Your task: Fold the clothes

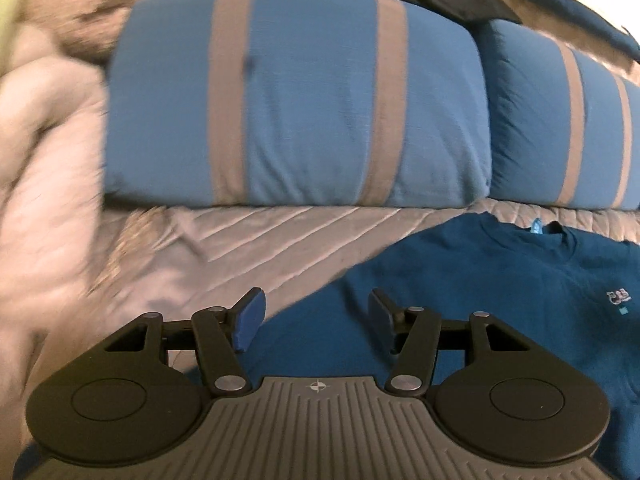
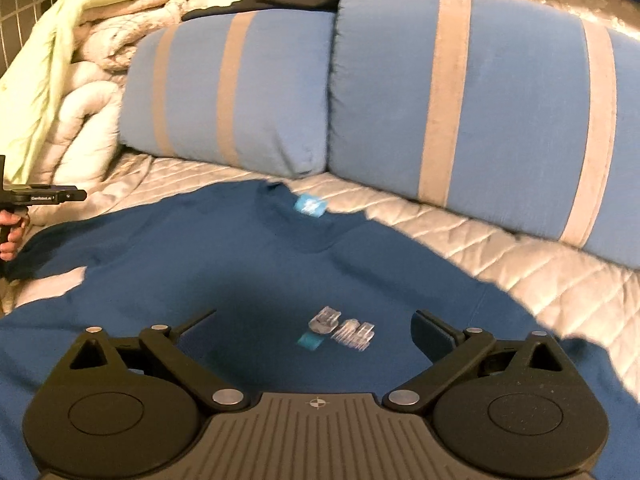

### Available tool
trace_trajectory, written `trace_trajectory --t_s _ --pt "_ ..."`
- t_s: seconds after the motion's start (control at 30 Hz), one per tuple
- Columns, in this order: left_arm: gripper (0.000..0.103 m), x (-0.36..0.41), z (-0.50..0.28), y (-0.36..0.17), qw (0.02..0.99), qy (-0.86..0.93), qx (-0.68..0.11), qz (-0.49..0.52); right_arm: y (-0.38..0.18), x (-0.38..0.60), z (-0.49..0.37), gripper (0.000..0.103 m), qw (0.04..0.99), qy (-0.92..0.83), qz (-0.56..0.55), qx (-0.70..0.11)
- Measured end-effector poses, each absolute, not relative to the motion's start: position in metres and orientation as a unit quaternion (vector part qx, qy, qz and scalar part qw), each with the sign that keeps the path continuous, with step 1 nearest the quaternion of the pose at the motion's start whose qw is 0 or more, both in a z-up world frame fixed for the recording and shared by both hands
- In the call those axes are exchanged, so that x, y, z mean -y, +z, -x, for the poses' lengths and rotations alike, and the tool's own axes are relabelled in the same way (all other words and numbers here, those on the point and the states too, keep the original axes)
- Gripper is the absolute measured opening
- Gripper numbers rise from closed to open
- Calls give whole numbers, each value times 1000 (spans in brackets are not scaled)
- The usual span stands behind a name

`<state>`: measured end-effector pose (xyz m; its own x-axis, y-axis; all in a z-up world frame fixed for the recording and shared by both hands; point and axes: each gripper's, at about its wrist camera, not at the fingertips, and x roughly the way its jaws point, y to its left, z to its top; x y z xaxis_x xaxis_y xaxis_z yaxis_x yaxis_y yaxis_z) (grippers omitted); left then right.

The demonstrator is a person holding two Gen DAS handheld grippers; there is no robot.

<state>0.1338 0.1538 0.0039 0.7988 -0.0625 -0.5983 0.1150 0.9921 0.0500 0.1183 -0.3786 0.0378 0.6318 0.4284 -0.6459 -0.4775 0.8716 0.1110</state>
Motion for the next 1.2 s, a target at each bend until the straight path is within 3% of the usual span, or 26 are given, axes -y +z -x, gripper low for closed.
trace_trajectory --t_s 0.13,0.23,0.47,0.6,0.67,0.7,0.73,0.8,0.83,1.13,1.17,1.2 --pt "56 -136 -173 -7 945 -68 -314 -58 23 381 -162 97 903 241 59 -350" --pt "56 -124 -201 -17 943 -81 -317 -60 7 375 -197 87 903 232 78 -354" --pt "56 -94 -244 -49 926 -129 -349 -63 -24 357 -261 86 902 217 81 -365" --pt "56 -82 -261 -66 914 -143 -373 -78 -50 346 -281 79 893 213 94 -385" --pt "45 -74 -267 -73 909 -142 -380 -93 -61 343 -287 62 888 216 91 -395" --pt "20 -70 -268 -75 906 -145 -386 -101 -64 341 -288 51 888 217 97 -395" --pt "6 -66 -269 -78 902 -149 -391 -110 -66 339 -287 33 888 217 108 -391" --pt "4 -57 -271 -77 903 -131 -385 -139 -66 336 -286 9 890 216 126 -381" --pt "4 -53 -272 -73 907 -115 -375 -155 -63 337 -286 7 893 214 132 -374" --pt "8 -46 -281 -29 940 -25 -297 -169 -17 337 -287 8 934 162 170 -268" --pt "8 -44 -280 -29 938 -28 -298 -173 -16 335 -287 13 935 154 176 -267" --pt "8 -41 -277 -28 937 -27 -297 -182 -15 333 -286 29 935 145 181 -269"
